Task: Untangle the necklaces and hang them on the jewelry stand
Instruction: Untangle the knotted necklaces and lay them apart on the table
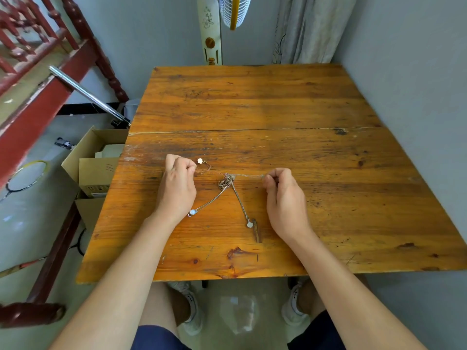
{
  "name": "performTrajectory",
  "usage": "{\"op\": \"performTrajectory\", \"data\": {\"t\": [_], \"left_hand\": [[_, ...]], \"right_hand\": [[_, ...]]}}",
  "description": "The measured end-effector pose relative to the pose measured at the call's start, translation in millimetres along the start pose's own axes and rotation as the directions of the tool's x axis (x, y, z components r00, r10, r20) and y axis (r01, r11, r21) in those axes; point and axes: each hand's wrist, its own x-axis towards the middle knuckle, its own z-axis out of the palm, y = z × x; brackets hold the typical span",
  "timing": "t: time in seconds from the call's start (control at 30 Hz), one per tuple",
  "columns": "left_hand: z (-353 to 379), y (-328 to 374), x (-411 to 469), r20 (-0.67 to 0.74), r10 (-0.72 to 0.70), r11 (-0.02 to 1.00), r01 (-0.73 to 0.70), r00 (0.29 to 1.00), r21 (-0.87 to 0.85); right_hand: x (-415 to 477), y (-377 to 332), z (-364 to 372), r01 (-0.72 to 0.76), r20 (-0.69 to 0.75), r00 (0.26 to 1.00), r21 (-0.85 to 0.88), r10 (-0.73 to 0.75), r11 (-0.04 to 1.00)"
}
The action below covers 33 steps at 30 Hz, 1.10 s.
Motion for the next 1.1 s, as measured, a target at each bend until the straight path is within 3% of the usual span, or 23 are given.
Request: {"op": "performTrajectory", "data": {"t": [0.2, 0.33, 0.57, 0.7, 0.8, 0.9, 1.0, 1.1], "left_hand": [[1, 2, -5, -0.135, -0.073, 0.991, 0.087, 0.988, 0.103], [-2, -1, -3, -0.241, -0.285, 0.947, 0.312, 0.928, 0.08], [-3, -3, -2, -0.282, -0.348, 0.927, 0.374, 0.894, 0.041], [-4, 0, -4, -0.285, -0.314, 0.945, 0.326, 0.906, -0.007], [-4, 1, -8, -0.216, -0.076, 0.996, 0.086, 0.973, 0.038], [-1, 0, -14, -0.024, 0.127, 0.98, -0.122, 0.992, 0.156], [2, -3, -15, 0.057, 0.14, 0.976, -0.148, 0.988, 0.161], [3, -3, -14, 0.042, 0.102, 0.989, -0.106, 0.994, 0.102]], "right_hand": [[1, -1, -1, -0.061, -0.128, 0.989, 0.066, 0.069, 0.996], [1, -2, -3, -0.097, -0.19, 0.975, 0.1, 0.115, 0.99], [3, -6, -10, -0.194, -0.322, 0.907, 0.255, 0.272, 0.947], [3, -3, -10, -0.182, -0.326, 0.912, 0.219, 0.247, 0.959], [1, -4, -9, -0.135, -0.322, 0.931, 0.13, 0.17, 0.982], [-1, -6, -6, -0.125, -0.33, 0.935, 0.027, 0.127, 0.992], [-3, -2, -4, -0.125, -0.358, 0.931, -0.119, 0.075, 0.985], [0, -3, -1, -0.036, -0.211, 0.978, -0.208, -0.009, 0.978]]}}
